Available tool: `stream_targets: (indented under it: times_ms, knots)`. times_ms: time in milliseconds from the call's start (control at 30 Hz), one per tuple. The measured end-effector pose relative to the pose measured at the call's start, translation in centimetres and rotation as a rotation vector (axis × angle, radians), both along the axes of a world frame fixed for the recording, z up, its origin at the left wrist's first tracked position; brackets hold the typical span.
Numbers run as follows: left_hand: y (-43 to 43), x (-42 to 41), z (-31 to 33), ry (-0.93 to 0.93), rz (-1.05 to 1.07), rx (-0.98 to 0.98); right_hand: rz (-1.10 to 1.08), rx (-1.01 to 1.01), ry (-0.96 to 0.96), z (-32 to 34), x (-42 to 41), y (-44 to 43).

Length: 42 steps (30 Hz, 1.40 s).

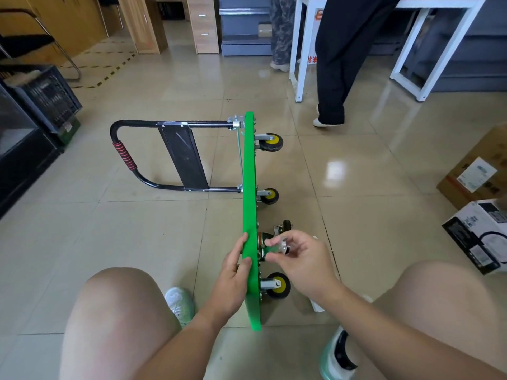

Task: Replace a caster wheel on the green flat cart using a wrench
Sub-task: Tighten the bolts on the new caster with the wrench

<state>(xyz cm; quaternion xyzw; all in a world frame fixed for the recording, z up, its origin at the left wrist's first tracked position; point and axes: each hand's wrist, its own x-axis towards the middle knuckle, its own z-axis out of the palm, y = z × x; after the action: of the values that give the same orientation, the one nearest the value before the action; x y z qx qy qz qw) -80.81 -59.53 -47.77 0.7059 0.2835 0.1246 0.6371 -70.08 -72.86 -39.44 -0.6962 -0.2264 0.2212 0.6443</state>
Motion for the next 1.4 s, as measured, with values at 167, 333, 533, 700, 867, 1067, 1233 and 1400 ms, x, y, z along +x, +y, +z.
stream_targets:
  times_ms: [167, 333, 533, 700, 867, 1067, 1233, 1400]
  knots:
    - [-0.1, -0.3, 0.5, 0.028, -0.004, 0.012, 0.044, 0.002, -0.001, -2.0, -1.7, 0.3]
    - [-0.1, -0.2, 0.2, -0.006, -0.002, 0.002, 0.112, -0.008, -0.08, -2.9, -2.6, 0.0]
    - [0.1, -0.2, 0.2, 0.005, -0.014, 0.003, 0.096, -0.052, -0.29, -4.8, -3.6, -0.8]
    - [0.1, -0.1, 0.0, 0.015, -0.009, 0.014, 0.053, -0.021, -0.378, -5.1, -3.7, -0.8]
    - [0.1, -0.2, 0.2, 0.009, -0.004, 0.001, -0.006, 0.01, -0.155, -4.0, -2.6, 0.0]
    - [0.1, -0.1, -0.1, 0.02, -0.002, -0.017, -0.02, -0.001, -0.057, -1.8, -1.3, 1.3]
    - [0.3, 0.1, -0.3, 0.03, -0.002, -0.023, -0.043, 0.029, -0.025, -1.2, -0.6, 1.5]
    - [0.2, 0.1, -0.2, 0.022, -0.007, -0.017, -0.064, 0.063, -0.013, -1.2, -0.5, 1.4]
